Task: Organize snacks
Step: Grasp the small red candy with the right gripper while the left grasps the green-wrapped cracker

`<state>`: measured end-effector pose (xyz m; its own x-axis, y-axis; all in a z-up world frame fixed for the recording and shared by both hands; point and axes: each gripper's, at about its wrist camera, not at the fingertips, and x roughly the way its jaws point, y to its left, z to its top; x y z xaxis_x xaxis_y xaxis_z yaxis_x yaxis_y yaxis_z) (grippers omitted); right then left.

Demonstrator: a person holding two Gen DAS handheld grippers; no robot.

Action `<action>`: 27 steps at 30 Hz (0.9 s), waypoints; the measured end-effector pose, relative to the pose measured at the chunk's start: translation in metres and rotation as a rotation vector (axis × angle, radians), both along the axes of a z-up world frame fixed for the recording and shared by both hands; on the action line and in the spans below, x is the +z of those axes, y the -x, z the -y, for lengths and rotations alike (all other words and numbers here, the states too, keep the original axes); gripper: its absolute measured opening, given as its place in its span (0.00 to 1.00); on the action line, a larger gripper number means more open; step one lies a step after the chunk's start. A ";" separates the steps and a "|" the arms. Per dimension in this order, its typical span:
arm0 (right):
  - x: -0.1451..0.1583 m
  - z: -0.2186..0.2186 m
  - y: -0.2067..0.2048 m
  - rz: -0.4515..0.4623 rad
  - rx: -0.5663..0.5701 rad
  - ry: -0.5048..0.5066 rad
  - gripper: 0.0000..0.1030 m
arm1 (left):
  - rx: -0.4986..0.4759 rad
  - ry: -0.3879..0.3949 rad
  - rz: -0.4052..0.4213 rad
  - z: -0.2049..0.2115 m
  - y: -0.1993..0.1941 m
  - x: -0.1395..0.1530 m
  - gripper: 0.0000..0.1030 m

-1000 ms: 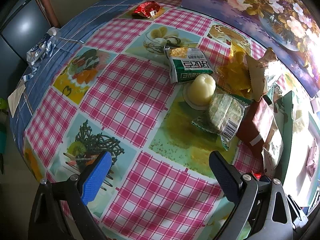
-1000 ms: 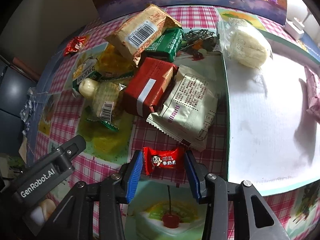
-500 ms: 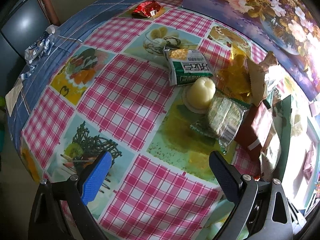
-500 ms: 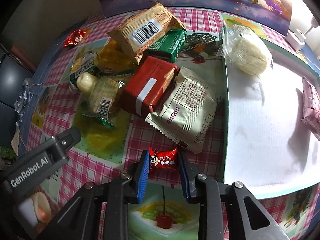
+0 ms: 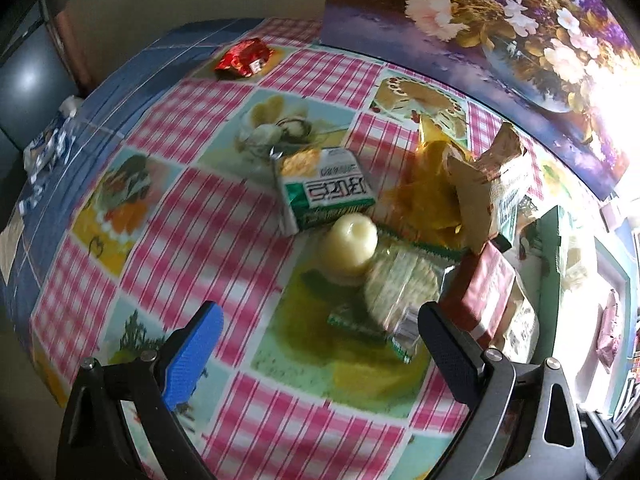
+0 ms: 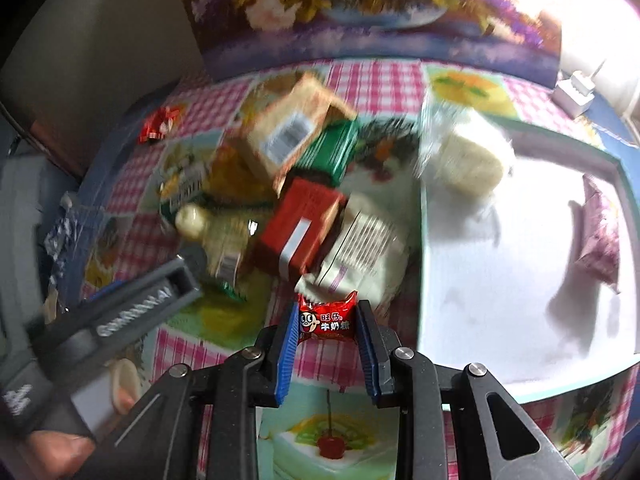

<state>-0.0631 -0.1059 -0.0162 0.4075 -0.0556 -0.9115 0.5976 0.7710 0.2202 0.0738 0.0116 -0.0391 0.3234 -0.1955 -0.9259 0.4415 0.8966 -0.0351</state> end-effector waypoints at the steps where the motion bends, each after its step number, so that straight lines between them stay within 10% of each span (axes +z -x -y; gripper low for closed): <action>1: 0.003 0.004 0.003 0.012 -0.014 -0.001 0.29 | -0.005 -0.002 -0.002 0.002 -0.001 -0.002 0.95; 12: -0.003 0.025 0.005 0.015 -0.081 -0.056 0.29 | -0.110 -0.039 0.026 0.035 0.000 -0.014 0.95; 27: -0.001 0.031 0.009 0.032 -0.102 -0.085 0.29 | -0.097 -0.053 0.009 0.031 -0.003 -0.020 0.61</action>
<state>-0.0717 -0.1370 -0.0176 0.4323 -0.0212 -0.9015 0.6634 0.6846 0.3021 0.0766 -0.0197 -0.0595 0.3138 -0.1775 -0.9328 0.5268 0.8498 0.0155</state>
